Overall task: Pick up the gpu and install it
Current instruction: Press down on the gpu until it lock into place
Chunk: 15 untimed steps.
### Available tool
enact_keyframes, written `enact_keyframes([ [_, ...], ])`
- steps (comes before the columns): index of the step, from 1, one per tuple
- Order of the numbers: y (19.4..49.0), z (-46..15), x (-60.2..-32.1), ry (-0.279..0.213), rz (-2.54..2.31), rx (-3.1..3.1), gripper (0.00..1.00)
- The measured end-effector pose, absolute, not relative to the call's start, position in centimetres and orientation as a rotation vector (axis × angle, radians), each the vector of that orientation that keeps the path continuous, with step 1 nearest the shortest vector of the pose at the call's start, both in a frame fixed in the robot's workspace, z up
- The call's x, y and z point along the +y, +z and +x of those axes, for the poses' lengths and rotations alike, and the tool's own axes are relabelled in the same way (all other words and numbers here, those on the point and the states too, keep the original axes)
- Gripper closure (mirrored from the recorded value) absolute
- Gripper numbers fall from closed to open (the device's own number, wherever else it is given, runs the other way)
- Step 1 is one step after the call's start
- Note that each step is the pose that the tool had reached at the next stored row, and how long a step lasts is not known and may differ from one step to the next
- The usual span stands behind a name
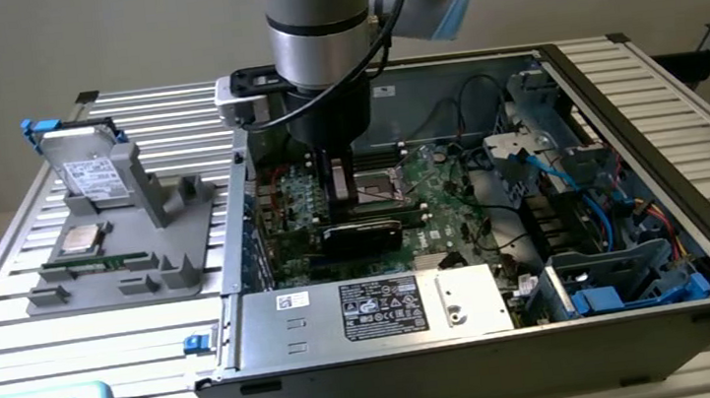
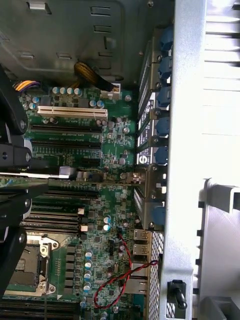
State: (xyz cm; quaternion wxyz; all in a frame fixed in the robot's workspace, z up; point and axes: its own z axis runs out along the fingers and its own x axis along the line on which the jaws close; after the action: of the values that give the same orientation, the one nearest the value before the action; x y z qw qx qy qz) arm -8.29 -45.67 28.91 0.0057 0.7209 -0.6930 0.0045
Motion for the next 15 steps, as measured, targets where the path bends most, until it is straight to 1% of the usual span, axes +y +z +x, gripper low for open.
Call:
enact_keyframes([
  [2,28.9,-8.3,-45.7,0.014,2.257,-2.169,0.86],
  [3,28.9,-8.3,-45.7,0.014,2.257,-2.169,0.86],
  [4,28.9,-8.3,-45.7,0.014,2.257,-2.169,0.89],
  [10,28.7,-9.0,-45.6,0.024,2.252,-2.165,0.89],
  [15,28.2,-9.6,-45.0,0.038,2.247,-2.16,0.89],
])
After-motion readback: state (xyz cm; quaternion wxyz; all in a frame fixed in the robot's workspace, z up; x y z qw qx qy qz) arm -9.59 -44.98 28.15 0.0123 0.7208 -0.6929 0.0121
